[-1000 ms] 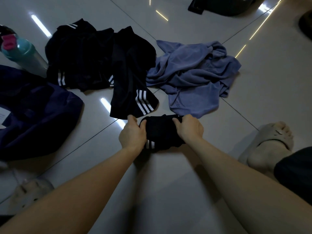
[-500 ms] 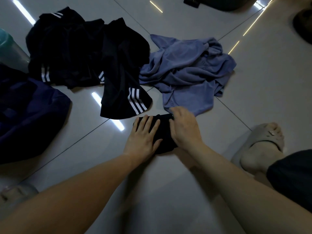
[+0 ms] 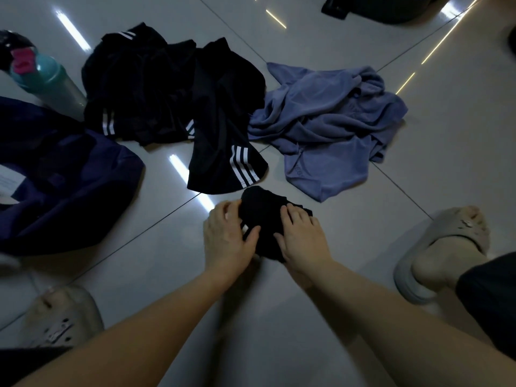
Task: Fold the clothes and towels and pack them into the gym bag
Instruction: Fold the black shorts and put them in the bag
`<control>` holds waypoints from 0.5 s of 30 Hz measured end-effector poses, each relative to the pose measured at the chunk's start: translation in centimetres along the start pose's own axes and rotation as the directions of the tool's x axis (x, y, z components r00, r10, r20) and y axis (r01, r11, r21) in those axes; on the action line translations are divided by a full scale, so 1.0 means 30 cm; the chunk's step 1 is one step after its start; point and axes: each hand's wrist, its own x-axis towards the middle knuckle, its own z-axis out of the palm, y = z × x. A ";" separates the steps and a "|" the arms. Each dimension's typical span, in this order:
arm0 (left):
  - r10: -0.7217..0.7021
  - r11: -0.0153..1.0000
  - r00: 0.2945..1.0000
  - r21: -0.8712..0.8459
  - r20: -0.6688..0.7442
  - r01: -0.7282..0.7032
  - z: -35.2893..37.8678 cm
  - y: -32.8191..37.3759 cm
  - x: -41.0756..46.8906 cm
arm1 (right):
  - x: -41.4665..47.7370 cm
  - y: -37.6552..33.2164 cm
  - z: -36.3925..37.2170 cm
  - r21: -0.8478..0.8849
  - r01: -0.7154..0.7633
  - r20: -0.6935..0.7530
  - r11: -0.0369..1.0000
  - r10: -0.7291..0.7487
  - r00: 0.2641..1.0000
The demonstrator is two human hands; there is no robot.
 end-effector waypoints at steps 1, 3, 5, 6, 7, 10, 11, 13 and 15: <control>-0.162 0.983 0.986 -0.087 -0.023 0.160 -0.009 -0.002 -0.015 | -0.005 -0.022 -0.011 -0.017 -0.031 0.006 0.999 0.031 0.999; -0.512 0.806 0.848 -0.265 0.139 0.530 -0.013 -0.007 -0.036 | -0.016 -0.069 -0.028 -0.049 -0.099 0.035 0.994 0.100 0.994; -0.648 0.546 0.668 -0.388 0.367 0.743 -0.008 0.008 -0.046 | -0.027 -0.112 -0.035 -0.057 -0.155 0.061 0.986 0.158 0.986; -0.635 0.465 0.642 -0.452 0.430 0.761 -0.004 0.024 -0.045 | -0.033 -0.131 -0.038 -0.044 -0.170 0.073 0.984 0.173 0.982; -0.615 0.403 0.640 -0.514 0.461 0.757 -0.001 0.044 -0.039 | -0.038 -0.147 -0.042 -0.022 -0.180 0.084 0.983 0.181 0.980; -0.623 0.248 0.598 -0.599 0.504 0.762 -0.010 0.097 0.001 | -0.057 -0.167 -0.047 0.057 -0.179 0.118 0.982 0.171 0.978; -0.620 0.209 0.588 -0.613 0.519 0.762 -0.008 0.103 0.015 | -0.063 -0.167 -0.046 0.076 -0.170 0.131 0.983 0.159 0.979; -0.603 0.164 0.584 -0.632 0.544 0.758 -0.011 0.118 0.044 | -0.078 -0.163 -0.044 0.106 -0.147 0.151 0.983 0.130 0.980; -0.579 0.129 0.576 -0.633 0.577 0.763 -0.009 0.131 0.072 | -0.090 -0.157 -0.036 0.157 -0.138 0.168 0.978 0.111 0.979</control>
